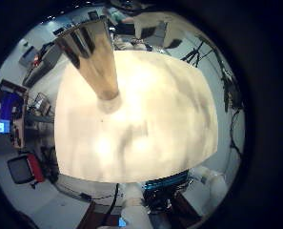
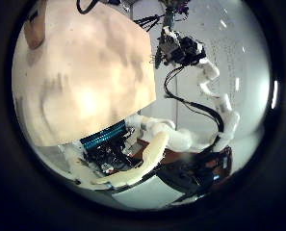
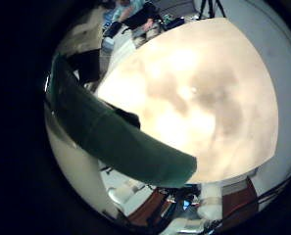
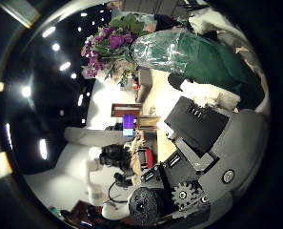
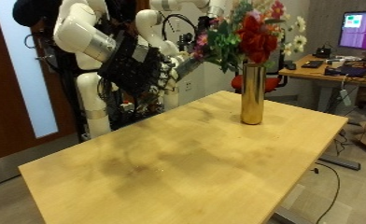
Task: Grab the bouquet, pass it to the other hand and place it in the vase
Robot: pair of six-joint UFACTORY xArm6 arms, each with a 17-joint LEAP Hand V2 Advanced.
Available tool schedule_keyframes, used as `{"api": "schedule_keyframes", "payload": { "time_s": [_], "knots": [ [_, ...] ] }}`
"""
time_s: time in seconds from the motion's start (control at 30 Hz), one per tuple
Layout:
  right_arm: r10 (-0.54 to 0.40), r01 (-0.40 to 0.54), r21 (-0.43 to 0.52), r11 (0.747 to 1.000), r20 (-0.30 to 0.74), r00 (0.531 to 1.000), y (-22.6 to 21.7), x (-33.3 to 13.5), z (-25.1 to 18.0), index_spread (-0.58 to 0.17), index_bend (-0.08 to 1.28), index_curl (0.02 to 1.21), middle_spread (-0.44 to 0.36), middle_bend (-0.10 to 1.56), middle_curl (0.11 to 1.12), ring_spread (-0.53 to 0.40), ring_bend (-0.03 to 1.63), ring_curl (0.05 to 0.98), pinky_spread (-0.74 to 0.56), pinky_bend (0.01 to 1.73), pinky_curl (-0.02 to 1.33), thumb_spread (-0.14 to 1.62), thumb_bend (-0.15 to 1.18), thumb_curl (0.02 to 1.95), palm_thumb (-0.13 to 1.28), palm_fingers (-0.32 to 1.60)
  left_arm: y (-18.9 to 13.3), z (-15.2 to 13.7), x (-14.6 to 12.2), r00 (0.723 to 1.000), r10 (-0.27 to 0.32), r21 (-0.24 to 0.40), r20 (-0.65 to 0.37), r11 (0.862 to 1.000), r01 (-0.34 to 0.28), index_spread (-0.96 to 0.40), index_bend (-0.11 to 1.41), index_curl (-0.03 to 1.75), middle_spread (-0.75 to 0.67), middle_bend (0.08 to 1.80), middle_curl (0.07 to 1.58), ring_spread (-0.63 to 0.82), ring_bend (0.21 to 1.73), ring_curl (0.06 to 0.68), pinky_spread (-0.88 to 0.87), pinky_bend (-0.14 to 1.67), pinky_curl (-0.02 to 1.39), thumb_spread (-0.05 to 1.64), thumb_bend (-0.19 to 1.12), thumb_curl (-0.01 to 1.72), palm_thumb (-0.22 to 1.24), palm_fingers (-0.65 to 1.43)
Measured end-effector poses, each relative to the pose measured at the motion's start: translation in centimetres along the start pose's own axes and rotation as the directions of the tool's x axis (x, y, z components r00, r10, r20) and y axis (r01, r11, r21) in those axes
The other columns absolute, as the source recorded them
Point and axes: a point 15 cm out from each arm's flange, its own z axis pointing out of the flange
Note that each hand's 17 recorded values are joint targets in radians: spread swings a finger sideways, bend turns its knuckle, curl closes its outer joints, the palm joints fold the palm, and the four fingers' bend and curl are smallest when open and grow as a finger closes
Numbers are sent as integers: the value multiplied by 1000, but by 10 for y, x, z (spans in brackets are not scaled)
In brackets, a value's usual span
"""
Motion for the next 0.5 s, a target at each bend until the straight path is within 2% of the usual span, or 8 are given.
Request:
{"api": "schedule_keyframes", "payload": {
  "time_s": [0.1,0.3,0.5],
  "knots": [
    [-48,51,-27,998,92,995,7,-8,-1,-278,1024,1022,-131,1379,733,-180,1468,608,-235,1228,833,289,-19,913,1190,1138,-10,-4,9,998,-5,28,-70,1000,7,281,177,326,393,260,333,528,523,207,483,183,272,876,-32,305,166,195],
    [-141,165,-82,983,245,959,20,-21,11,-279,1021,1029,-124,1379,733,-178,1469,606,-229,1207,864,241,-20,922,1179,1138,-26,-29,20,985,-12,127,-171,991,34,267,173,331,334,292,342,496,551,204,461,186,263,868,-33,304,153,236],
    [-182,260,-169,951,373,910,44,-29,39,-276,1030,1028,-122,1381,733,-177,1469,605,-229,1173,903,179,-21,927,1171,1140,-33,-32,32,972,-5,136,-237,990,39,266,166,324,323,298,341,475,578,202,447,194,268,863,-35,302,133,254]
  ]
}}
